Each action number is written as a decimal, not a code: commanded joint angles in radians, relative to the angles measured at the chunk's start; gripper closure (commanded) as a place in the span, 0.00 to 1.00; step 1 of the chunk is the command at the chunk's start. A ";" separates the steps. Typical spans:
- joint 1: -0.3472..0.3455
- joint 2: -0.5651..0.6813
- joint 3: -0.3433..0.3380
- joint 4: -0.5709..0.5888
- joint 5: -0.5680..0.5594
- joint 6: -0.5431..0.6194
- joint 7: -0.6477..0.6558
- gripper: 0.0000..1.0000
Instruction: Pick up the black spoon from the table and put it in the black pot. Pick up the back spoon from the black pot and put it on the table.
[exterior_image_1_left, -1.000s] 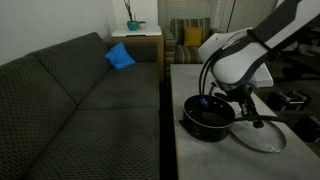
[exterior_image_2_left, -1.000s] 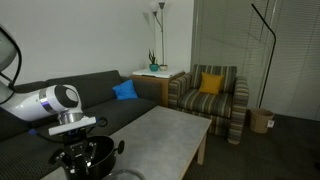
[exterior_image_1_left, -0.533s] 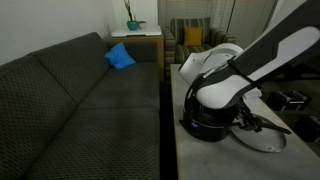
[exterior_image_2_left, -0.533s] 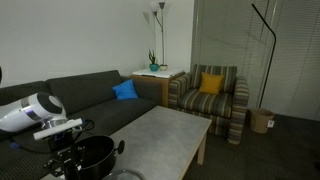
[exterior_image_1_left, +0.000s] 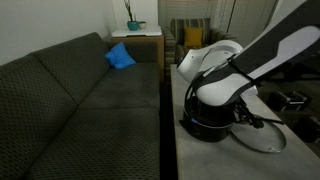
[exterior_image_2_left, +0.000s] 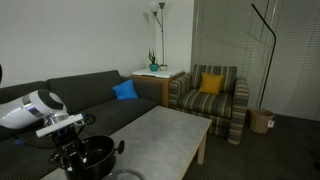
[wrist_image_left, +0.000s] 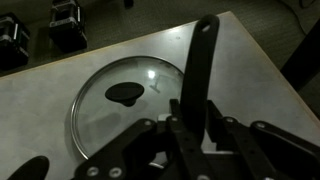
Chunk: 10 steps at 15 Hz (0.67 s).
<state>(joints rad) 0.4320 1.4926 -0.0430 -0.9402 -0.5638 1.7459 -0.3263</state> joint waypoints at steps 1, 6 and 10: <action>-0.098 -0.032 0.015 0.001 0.043 0.106 0.016 0.93; -0.246 -0.095 0.073 -0.022 0.122 0.265 -0.080 0.93; -0.283 -0.079 0.190 0.049 0.197 0.316 -0.195 0.93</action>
<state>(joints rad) 0.1641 1.4155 0.0712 -0.9082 -0.4132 2.0242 -0.4528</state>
